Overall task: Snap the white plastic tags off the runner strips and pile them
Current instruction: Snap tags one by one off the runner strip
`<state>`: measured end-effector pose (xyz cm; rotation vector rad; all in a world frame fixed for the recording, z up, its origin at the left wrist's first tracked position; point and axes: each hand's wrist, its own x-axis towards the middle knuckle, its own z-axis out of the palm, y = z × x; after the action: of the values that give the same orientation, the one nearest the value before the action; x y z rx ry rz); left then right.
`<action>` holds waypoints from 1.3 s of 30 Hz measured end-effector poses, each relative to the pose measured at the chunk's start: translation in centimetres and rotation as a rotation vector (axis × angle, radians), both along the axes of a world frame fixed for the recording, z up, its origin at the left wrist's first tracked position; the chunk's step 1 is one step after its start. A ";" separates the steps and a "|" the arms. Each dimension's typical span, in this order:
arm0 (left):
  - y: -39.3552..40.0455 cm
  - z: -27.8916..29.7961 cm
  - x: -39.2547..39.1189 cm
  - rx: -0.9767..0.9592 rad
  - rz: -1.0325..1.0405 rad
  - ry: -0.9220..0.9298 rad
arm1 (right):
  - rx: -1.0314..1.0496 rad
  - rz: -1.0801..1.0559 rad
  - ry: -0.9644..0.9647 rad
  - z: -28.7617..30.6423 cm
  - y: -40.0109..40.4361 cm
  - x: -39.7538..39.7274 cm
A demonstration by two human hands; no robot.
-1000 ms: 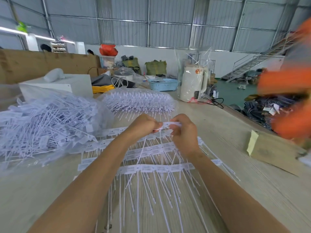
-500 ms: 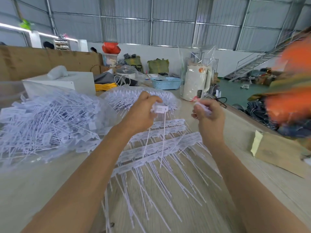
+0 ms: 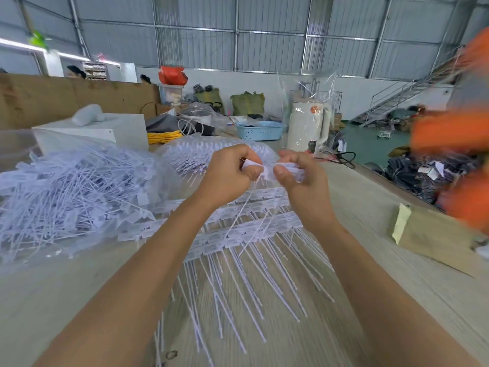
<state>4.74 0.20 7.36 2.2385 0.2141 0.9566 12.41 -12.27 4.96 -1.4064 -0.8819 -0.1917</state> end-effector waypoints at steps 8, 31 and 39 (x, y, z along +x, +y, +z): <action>-0.6 0.0 0.2 -0.135 0.022 -0.082 | 0.053 0.061 0.089 0.1 -0.2 -0.1; 3.4 -4.5 0.1 0.170 -0.153 1.042 | 0.680 -0.256 0.001 4.9 -4.9 1.6; 2.5 -1.5 0.2 -0.645 -0.194 0.395 | -0.063 0.299 0.703 0.5 -1.9 1.4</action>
<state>4.99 2.70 5.84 1.7742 0.4072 0.2686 13.81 -14.17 5.46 -1.2496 -0.4953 0.5359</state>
